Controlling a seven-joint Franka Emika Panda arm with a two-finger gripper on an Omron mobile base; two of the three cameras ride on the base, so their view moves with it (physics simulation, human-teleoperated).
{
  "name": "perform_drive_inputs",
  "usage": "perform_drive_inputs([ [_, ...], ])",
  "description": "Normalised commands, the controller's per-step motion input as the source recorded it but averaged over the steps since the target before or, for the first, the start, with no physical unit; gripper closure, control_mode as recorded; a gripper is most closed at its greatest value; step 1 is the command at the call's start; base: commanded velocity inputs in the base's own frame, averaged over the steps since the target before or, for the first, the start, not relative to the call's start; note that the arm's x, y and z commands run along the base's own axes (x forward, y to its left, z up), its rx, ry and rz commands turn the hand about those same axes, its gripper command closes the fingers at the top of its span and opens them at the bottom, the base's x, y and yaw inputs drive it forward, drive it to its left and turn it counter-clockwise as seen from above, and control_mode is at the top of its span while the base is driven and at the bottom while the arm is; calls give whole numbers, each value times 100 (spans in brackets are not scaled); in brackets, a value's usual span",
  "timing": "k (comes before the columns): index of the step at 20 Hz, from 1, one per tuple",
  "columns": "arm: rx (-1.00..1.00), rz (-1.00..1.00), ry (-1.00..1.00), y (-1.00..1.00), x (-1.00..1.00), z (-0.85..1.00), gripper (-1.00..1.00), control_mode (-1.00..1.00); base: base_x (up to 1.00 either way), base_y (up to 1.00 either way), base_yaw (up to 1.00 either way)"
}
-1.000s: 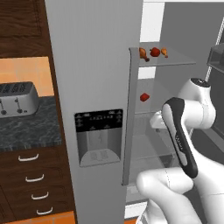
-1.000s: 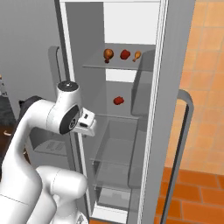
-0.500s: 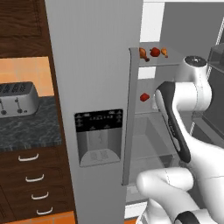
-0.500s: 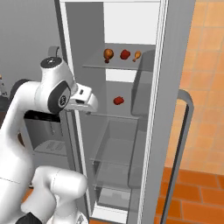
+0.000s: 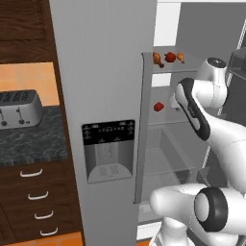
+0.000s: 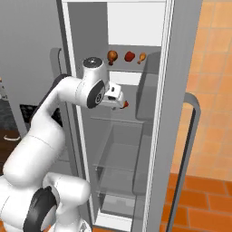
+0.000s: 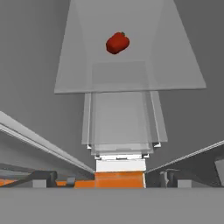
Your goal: Place one bell pepper and one chicken drumstick in each tupperware on the nearby counter, to pack two identical lunches.
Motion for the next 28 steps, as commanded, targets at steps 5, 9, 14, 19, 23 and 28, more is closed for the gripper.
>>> perform_drive_inputs([
  [5, 0, 9, -1, 0, 93, -61, -100, -100, 0, 0, 0],
  [9, 0, 1, -1, 2, 70, -19, -100, -100, 0, 0, 0],
  [14, 2, -1, 0, 1, 77, -9, -100, -100, 0, 0, 0],
  [19, 6, -3, 2, 0, 38, -30, -100, -100, 0, 0, 0],
  [23, 0, 0, 0, 0, 4, -36, -100, -100, 0, 0, 0],
  [28, 0, 0, 3, 0, 26, -33, -100, -100, 0, 0, 0],
])
